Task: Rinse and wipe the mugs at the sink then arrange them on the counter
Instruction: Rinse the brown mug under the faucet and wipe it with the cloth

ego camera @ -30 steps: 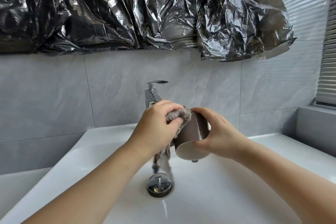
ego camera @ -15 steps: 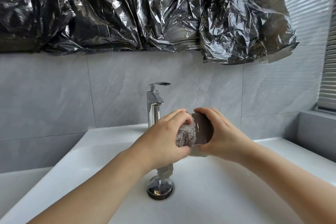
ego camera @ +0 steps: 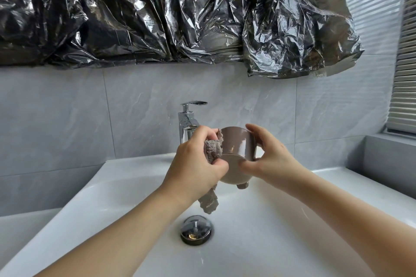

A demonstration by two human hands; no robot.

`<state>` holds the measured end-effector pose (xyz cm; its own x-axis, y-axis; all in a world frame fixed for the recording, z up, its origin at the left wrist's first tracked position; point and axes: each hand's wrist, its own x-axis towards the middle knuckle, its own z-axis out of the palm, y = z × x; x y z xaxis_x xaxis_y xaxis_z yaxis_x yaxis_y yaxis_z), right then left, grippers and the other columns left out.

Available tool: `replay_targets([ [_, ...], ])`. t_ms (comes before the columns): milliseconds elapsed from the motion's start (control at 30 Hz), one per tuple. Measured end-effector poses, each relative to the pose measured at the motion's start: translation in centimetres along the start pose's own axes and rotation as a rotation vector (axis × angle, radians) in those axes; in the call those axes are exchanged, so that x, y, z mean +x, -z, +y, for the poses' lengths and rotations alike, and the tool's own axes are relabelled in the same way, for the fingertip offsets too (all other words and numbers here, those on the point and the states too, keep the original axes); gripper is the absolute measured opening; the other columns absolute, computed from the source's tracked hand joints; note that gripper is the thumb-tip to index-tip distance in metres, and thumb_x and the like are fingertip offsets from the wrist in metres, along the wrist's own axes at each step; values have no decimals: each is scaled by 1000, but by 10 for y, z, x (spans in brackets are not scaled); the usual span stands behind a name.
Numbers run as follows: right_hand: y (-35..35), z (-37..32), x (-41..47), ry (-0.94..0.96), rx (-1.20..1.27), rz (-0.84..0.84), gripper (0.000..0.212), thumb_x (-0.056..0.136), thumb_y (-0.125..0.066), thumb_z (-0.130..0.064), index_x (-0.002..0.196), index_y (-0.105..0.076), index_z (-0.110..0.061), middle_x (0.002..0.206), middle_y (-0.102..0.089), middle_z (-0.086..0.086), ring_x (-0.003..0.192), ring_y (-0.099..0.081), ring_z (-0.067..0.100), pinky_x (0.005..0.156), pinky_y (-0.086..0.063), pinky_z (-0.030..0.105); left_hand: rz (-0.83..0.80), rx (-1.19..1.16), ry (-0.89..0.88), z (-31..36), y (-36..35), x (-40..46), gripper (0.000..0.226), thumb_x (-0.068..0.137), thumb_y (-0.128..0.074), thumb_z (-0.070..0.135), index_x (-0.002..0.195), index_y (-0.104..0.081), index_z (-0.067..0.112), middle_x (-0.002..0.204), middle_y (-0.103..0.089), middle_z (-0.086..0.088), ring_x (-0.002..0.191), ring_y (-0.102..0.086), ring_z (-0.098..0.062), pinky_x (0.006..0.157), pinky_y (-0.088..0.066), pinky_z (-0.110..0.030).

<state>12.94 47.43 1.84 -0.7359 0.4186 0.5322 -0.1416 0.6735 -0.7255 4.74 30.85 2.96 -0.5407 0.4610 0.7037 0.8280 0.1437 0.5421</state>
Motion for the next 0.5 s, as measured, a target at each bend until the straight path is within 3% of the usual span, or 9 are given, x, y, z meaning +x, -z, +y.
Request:
replay_targets([
  [133, 3, -2, 2, -19, 113, -8, 89, 55, -68, -29, 142, -48, -24, 128, -60, -7, 121, -56, 6, 95, -51, 26, 30, -52, 8, 4, -1, 0, 33, 73, -66, 9, 92, -47, 29, 109, -60, 28, 83, -60, -9, 69, -46, -16],
  [233, 6, -3, -1, 7, 55, -21, 76, 55, -66, -27, 130, -54, -29, 120, -58, -8, 110, -60, 10, 91, -55, 33, -75, -43, 15, 2, 0, -1, 33, 73, -66, 12, 94, -47, 29, 119, -60, 26, 73, -60, -19, 72, -52, -28],
  [300, 8, -3, -3, 25, 10, -37, 75, 56, -65, -27, 129, -52, -29, 117, -51, -13, 107, -59, 11, 92, -55, 38, -174, -94, 17, -4, 6, 3, 32, 71, -66, 14, 96, -53, 30, 127, -59, 25, 85, -65, -20, 84, -54, -34],
  [333, 9, -3, -3, 38, -12, -42, 75, 56, -65, -27, 130, -51, -30, 117, -49, -15, 108, -58, 10, 92, -55, 38, -215, -148, 14, -7, 10, 5, 33, 72, -67, 12, 98, -58, 30, 130, -58, 24, 95, -66, -12, 94, -52, -32],
  [400, 10, -4, -4, 75, -49, -50, 73, 57, -65, -29, 129, -49, -31, 118, -47, -17, 109, -56, 8, 93, -55, 37, -246, -224, 9, -11, 17, 9, 36, 77, -67, 4, 103, -68, 29, 133, -59, 18, 116, -57, 6, 105, -43, -19],
  [500, 9, -7, -7, 144, -91, -94, 75, 53, -66, -41, 125, -46, -37, 119, -44, -18, 110, -53, 4, 85, -59, 36, -133, -145, -33, -14, 18, 14, 38, 84, -67, 0, 109, -74, 27, 126, -59, 14, 110, -57, 4, 92, -38, -4],
])
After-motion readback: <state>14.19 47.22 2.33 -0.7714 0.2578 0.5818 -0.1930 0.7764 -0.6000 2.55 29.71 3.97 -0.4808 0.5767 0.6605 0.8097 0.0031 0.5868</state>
